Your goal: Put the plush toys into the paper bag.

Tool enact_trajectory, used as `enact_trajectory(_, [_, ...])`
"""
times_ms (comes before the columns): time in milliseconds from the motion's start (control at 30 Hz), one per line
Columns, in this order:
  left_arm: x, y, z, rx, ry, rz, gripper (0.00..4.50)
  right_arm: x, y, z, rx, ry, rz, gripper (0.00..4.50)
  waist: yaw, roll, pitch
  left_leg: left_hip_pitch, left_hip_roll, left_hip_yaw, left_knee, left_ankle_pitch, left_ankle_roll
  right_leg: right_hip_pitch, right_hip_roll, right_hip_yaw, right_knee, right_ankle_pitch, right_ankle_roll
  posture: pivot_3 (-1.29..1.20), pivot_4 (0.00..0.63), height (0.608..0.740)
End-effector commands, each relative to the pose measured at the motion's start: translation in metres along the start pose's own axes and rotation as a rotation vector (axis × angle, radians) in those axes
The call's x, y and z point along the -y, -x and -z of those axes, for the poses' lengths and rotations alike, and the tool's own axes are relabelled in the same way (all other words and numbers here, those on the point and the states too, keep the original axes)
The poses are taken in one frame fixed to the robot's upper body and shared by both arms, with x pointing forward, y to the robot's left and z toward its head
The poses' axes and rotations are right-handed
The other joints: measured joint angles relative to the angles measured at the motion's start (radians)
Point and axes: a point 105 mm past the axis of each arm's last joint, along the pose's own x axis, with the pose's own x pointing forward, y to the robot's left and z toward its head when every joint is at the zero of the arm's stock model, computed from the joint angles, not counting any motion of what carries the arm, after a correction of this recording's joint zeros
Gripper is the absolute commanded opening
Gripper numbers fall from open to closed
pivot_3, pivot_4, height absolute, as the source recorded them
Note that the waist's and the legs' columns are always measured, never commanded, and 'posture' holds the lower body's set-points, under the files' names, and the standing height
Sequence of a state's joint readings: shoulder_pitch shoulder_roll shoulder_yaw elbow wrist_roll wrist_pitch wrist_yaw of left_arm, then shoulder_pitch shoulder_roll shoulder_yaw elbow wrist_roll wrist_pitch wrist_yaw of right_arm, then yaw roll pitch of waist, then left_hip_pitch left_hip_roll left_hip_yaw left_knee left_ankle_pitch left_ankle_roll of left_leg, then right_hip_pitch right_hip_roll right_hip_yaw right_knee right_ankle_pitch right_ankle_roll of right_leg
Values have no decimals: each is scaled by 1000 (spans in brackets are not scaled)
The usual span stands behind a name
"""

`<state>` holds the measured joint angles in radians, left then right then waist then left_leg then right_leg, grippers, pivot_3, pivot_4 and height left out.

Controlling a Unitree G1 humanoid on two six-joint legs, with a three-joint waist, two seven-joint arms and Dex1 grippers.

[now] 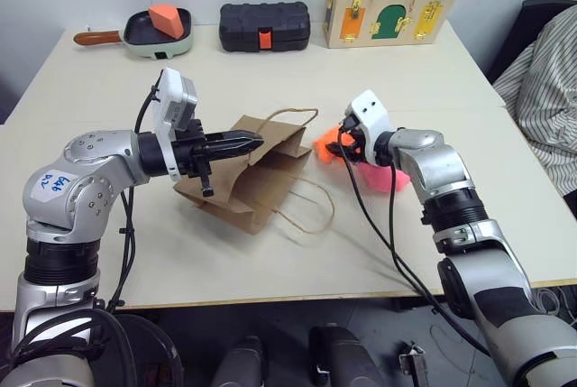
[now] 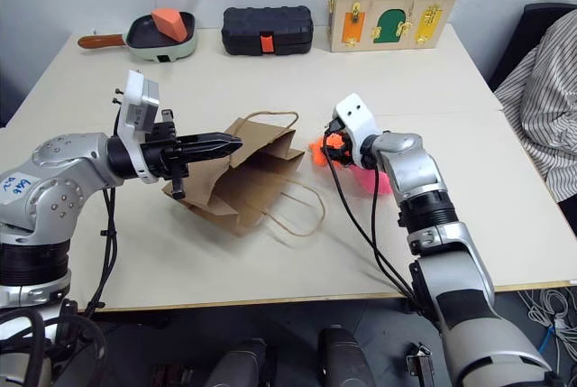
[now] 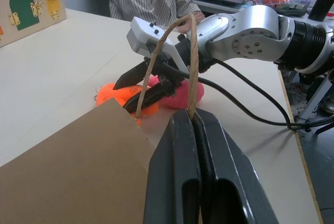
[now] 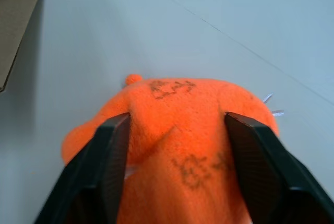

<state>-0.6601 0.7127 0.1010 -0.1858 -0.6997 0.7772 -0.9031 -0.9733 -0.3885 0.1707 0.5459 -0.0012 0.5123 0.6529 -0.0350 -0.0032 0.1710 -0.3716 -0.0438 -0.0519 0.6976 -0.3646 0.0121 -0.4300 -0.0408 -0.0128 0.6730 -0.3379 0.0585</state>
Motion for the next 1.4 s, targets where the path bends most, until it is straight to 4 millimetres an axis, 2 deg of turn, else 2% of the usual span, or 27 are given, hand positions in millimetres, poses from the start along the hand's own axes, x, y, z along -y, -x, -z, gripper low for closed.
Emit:
enact_trajectory(33, [0, 2, -14, 39, -58, -10, 0, 2, 0, 9, -29, 112, 11, 1510, -1, 0, 0, 0, 0, 0, 0, 0, 0, 0, 0, 0, 0, 0, 0, 0, 150, 740])
enact_trajectory(200, [0, 2, -15, 42, -59, -13, 0, 4, 1, 17, -38, 165, 18, 15, -2, 0, 0, 0, 0, 0, 0, 0, 0, 0, 0, 0, 0, 0, 0, 0, 150, 740])
enact_trajectory(400, [-1, 3, -15, 41, -58, -12, 0, 11, 4, 15, -10, 152, 39, 15, -2, 0, 0, 0, 0, 0, 1, 0, 0, 1, 0, 0, 0, 0, 0, 0, 150, 740])
enact_trajectory(467, [-1, 2, -15, 41, -58, -10, 0, 18, 11, 5, 42, 99, 48, 15, -1, 0, 0, 0, 0, 0, 1, 0, 0, 1, 0, 0, 0, 0, 0, 0, 150, 740])
enact_trajectory(567, [-2, 0, -16, 43, -60, -11, 0, 24, 34, -29, 212, -26, -5, 15, 6, 0, 0, 0, 0, 0, 1, 0, 0, 1, 0, 0, 0, 0, 0, 0, 150, 740])
enact_trajectory(633, [-3, 0, -16, 44, -61, -12, 0, 24, 60, -55, 353, -107, -85, 15, 7, 0, 0, -1, 0, 0, 1, 0, 0, 0, 0, 0, 0, 0, 0, 0, 150, 740])
enact_trajectory(700, [-4, 0, -16, 44, -64, -11, 0, 16, 88, -71, 459, -109, -182, 15, 7, 1, 0, -2, 0, 0, 1, 0, 0, 0, 0, 0, -1, 0, 0, 0, 150, 740])
enact_trajectory(800, [-4, 1, -16, 45, -65, -7, 0, -13, 123, -74, 529, 11, -332, 15, 9, 1, 0, -1, 0, -2, 0, 0, 0, 0, 0, -2, -1, 0, 0, 0, 150, 740])
enact_trajectory(867, [-4, 1, -16, 45, -64, -4, 0, -28, 130, -72, 536, 49, -374, 15, 9, 0, 0, -1, 1, -3, -1, 0, 0, 1, 0, -2, -2, 0, 0, 0, 150, 740])
enact_trajectory(900, [-4, 1, -16, 45, -64, -2, 0, -43, 132, -68, 539, 93, -416, 15, 7, 1, 0, -1, 0, -3, -1, 0, 0, 1, 0, -2, -2, 0, 0, 0, 150, 740])
enact_trajectory(967, [-3, 0, -16, 47, -64, 3, 0, -70, 131, -59, 521, 202, -478, 15, 6, 0, 0, -1, 0, -1, 0, 0, 0, 1, 0, -1, -3, 0, 0, 0, 150, 740])
enact_trajectory(1033, [-3, -1, -16, 48, -63, 6, 0, -89, 121, -51, 502, 295, -488, 15, 5, 1, 0, -1, 1, -1, 0, 0, 0, 1, 0, 0, -2, 0, 0, 0, 150, 740])
enact_trajectory(1167, [-2, -3, -17, 51, -62, 17, 0, -107, 89, -53, 506, 410, -430, 15, 7, 1, 0, -1, 1, 1, 1, 0, 0, 1, 0, 1, -2, 0, 0, 0, 150, 740])
enact_trajectory(1400, [2, -6, -20, 58, -57, 38, 0, -133, 47, -57, 521, 550, -427, 15, 6, 0, 0, 0, 0, -1, 1, 0, 0, 1, 0, 0, -2, 0, 0, 0, 150, 740])
